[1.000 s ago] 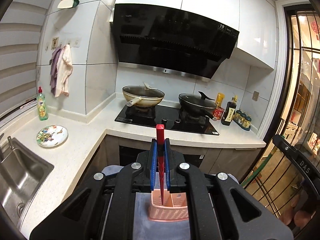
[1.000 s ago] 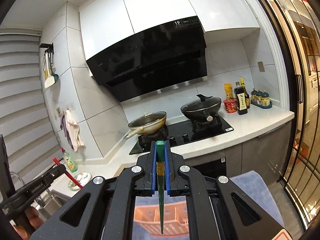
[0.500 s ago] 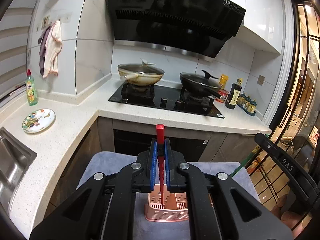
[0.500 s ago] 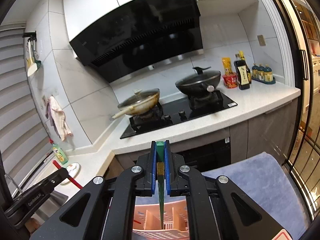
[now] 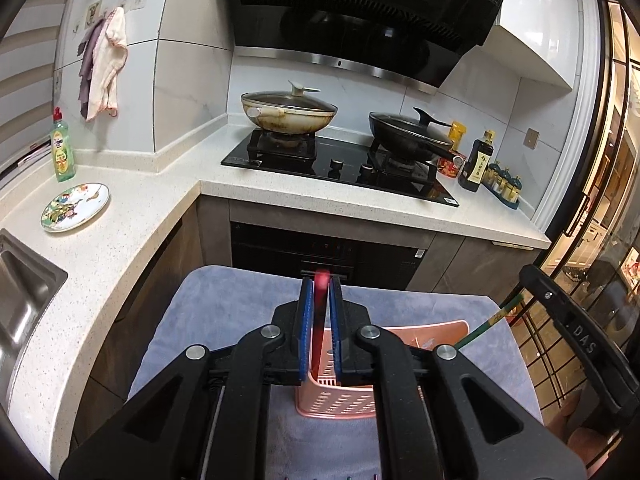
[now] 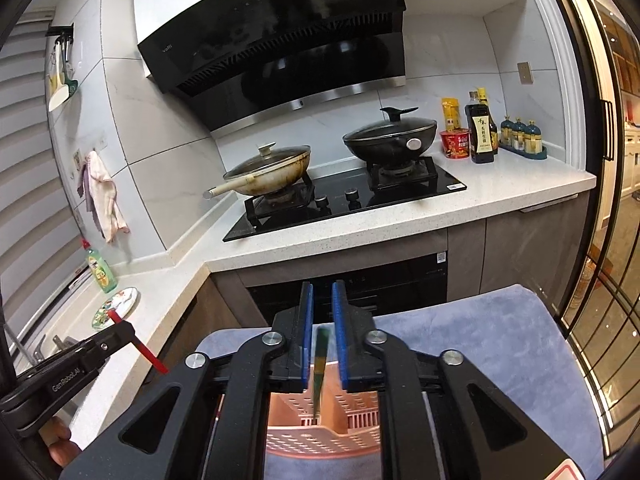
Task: Organize utensils
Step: 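Lower both chopsticks into the pink basket and open both tools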
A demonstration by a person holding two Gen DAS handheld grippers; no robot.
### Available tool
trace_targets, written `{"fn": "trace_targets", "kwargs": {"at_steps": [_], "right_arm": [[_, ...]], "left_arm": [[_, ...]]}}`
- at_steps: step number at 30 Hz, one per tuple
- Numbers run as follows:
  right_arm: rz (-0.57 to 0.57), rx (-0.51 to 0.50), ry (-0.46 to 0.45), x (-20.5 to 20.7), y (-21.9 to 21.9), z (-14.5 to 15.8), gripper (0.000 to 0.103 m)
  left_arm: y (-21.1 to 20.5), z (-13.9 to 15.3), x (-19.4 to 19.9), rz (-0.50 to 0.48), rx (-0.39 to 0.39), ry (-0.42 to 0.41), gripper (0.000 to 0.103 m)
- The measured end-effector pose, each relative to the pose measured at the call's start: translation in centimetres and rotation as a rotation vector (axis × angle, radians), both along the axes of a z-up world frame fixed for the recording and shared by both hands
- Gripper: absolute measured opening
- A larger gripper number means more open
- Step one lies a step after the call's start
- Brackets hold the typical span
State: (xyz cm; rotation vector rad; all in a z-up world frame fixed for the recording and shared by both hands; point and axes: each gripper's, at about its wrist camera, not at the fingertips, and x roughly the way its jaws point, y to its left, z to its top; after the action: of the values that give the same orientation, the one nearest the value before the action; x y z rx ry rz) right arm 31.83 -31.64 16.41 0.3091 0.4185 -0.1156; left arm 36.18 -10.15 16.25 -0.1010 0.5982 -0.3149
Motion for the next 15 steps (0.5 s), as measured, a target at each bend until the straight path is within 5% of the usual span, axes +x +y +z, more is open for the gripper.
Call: {"fn": "trace_targets", "kwargs": {"at_steps": [9,15], "right_arm": [[0.01,0.002,-0.022,-4.4,-0.4,1.2,0.023],[0.034,0.0,-0.005,-9.3,0.2,0.5,0.031]], "left_arm": [[1.6,0.5,-2.9,0.007,-0.006,-0.011,0.037],[3.1,0.1,-6.4,0.006,0.005,-0.004,0.038]]}}
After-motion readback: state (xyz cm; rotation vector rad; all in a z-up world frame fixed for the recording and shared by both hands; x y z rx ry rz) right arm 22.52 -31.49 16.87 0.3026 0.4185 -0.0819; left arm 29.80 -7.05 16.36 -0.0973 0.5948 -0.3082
